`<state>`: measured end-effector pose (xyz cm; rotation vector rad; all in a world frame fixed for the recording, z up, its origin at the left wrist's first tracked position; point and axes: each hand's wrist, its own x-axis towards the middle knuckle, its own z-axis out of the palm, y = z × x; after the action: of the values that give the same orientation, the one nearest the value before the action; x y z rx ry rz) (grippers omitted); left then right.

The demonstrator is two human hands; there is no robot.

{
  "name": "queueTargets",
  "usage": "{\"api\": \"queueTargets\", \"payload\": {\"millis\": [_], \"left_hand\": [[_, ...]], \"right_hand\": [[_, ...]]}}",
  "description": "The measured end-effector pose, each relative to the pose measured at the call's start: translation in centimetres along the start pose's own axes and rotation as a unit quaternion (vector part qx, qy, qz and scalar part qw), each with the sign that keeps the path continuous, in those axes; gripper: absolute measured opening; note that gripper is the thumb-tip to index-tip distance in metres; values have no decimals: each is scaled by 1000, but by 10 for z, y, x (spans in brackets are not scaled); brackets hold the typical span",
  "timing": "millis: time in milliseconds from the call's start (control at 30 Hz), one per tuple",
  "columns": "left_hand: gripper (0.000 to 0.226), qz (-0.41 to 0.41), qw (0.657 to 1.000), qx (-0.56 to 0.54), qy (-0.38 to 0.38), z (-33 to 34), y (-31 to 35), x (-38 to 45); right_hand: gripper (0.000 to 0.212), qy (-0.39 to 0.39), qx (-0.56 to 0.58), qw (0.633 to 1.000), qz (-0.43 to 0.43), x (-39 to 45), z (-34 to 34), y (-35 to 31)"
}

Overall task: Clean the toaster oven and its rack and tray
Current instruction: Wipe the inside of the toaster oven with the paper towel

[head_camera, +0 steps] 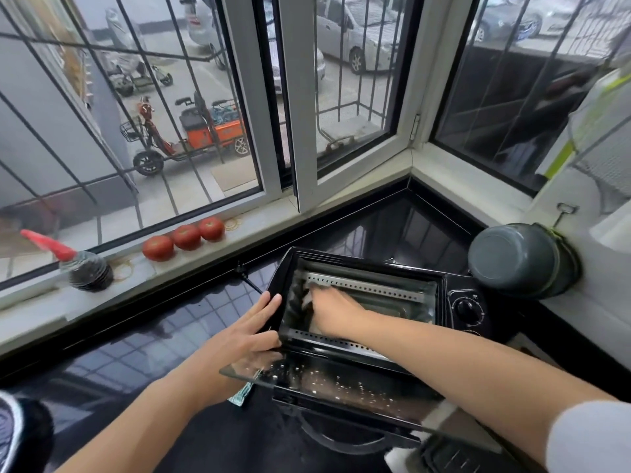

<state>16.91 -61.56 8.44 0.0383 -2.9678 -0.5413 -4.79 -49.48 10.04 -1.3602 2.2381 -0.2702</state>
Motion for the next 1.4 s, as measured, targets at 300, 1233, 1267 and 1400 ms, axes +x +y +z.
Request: {"api": "queueTargets", "payload": {"millis": [300, 1233, 1267, 1400], "left_hand": [[26, 25, 999, 23, 21, 14, -11, -2], [22, 0, 999, -12, 29, 3, 12, -9], [21, 0, 999, -5, 35, 2, 15, -9], [19, -13, 999, 9, 44, 1, 26, -13]], "right_hand": [[13, 38, 261, 928, 263, -53, -34, 75], [29, -54, 496, 856, 136, 19, 28, 2], [27, -72, 464, 873, 133, 23, 30, 5], [30, -97, 482, 849, 192, 44, 41, 17]]}}
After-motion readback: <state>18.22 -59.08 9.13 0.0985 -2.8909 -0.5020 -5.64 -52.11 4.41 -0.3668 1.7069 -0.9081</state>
